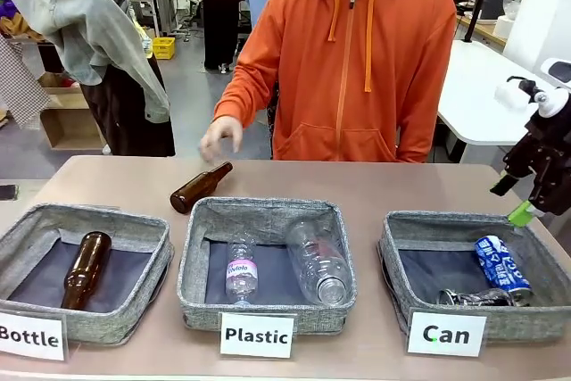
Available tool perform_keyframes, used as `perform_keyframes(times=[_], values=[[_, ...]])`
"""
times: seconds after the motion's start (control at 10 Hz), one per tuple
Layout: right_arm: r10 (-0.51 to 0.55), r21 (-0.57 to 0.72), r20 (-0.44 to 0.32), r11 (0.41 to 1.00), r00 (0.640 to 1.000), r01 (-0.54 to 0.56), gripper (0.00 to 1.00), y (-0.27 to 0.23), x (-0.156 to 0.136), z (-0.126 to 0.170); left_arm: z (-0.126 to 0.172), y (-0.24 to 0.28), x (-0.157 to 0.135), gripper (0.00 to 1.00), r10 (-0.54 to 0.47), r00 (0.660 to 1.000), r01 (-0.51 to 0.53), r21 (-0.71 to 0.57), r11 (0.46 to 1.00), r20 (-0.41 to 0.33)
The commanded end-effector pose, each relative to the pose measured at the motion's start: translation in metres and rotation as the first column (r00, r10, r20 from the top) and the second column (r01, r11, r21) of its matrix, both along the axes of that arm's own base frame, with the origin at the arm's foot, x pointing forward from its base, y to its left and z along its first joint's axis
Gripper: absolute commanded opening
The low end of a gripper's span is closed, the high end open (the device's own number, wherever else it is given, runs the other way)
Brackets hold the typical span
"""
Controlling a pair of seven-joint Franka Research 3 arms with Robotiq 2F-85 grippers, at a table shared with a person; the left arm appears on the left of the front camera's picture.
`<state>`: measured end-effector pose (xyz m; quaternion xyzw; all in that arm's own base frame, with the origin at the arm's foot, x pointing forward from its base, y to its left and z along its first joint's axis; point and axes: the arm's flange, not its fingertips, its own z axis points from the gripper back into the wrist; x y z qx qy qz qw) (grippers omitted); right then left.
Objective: Sort the can waste into the basket.
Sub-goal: Pick up the can waste from the table and place it in the right Fabric basket.
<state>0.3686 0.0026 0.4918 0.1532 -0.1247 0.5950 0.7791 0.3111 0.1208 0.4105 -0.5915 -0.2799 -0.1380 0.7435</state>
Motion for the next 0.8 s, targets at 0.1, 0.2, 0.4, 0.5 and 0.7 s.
perform_keyframes(times=[0.1,0.2,0.4,0.5,0.7], values=[[-0.136,0.049,0.028,0.99,0.99,0.135,1.0,0.0,0.012,0.003,0.002,-0.003,-0.002,1.0,0.005,1.0,-0.005,-0.005,1.0,0.001],[-0.24,0.079,0.004,0.968,0.971,0.239,1.0,-0.002,0.015,0.008,0.002,-0.003,-0.002,1.0,0.005,1.0,-0.005,-0.005,1.0,0.001],[-0.772,0.201,-0.258,0.546,0.581,0.814,1.0,-0.003,0.033,0.031,0.002,-0.003,-0.002,1.0,0.005,1.0,-0.005,-0.005,1.0,0.001],[-0.82,0.1,-0.516,0.229,0.247,0.968,1.0,-0.007,0.045,0.042,0.002,-0.003,-0.002,1.0,0.005,1.0,-0.005,-0.005,1.0,0.001],[-0.521,-0.038,-0.85,0.204,0.075,0.978,1.0,-0.023,0.064,0.04,0.002,-0.003,-0.002,1.0,0.005,1.0,-0.005,-0.005,1.0,0.001]])
